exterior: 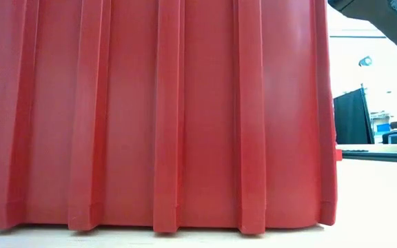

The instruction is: Sort blocks

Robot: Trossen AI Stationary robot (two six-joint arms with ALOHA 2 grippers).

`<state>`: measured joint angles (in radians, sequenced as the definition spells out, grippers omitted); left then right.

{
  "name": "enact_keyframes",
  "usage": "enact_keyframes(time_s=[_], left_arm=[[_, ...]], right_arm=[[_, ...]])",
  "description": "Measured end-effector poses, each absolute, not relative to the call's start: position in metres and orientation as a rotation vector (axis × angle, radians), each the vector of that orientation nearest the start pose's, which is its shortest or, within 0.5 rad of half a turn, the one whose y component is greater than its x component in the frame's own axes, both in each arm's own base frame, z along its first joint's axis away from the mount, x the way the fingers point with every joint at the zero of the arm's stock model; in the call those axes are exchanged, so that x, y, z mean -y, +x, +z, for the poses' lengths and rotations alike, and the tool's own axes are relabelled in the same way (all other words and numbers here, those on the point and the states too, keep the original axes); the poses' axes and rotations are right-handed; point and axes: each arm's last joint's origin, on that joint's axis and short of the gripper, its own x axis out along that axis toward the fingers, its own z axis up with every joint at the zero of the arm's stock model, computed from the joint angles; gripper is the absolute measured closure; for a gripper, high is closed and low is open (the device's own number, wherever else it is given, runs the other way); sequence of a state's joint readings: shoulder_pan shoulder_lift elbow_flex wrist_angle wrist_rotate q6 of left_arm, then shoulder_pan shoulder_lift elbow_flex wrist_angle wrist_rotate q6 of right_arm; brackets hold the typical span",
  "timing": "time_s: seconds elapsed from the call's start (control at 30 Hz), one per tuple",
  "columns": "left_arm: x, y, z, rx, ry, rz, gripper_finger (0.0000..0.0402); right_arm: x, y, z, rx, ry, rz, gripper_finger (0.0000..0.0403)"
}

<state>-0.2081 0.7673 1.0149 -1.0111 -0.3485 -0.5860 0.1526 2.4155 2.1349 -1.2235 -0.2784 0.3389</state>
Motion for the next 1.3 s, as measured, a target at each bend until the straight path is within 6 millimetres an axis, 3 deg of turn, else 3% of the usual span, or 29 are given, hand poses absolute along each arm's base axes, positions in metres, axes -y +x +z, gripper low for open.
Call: enact_keyframes(time_s=[0.4,1.3], left_arm=[[0.015,0.121,0.339,-0.667,-0.349,0.341,0.0377],[0.015,0.121,0.339,-0.666,-0.349,0.341,0.0377]], right_arm=[[-0.080,0.468,0.177,-1.559,0.367,0.100,0.0400],[-0.051,0.461,0.204,-1.551,0.399,0.102,0.0403]])
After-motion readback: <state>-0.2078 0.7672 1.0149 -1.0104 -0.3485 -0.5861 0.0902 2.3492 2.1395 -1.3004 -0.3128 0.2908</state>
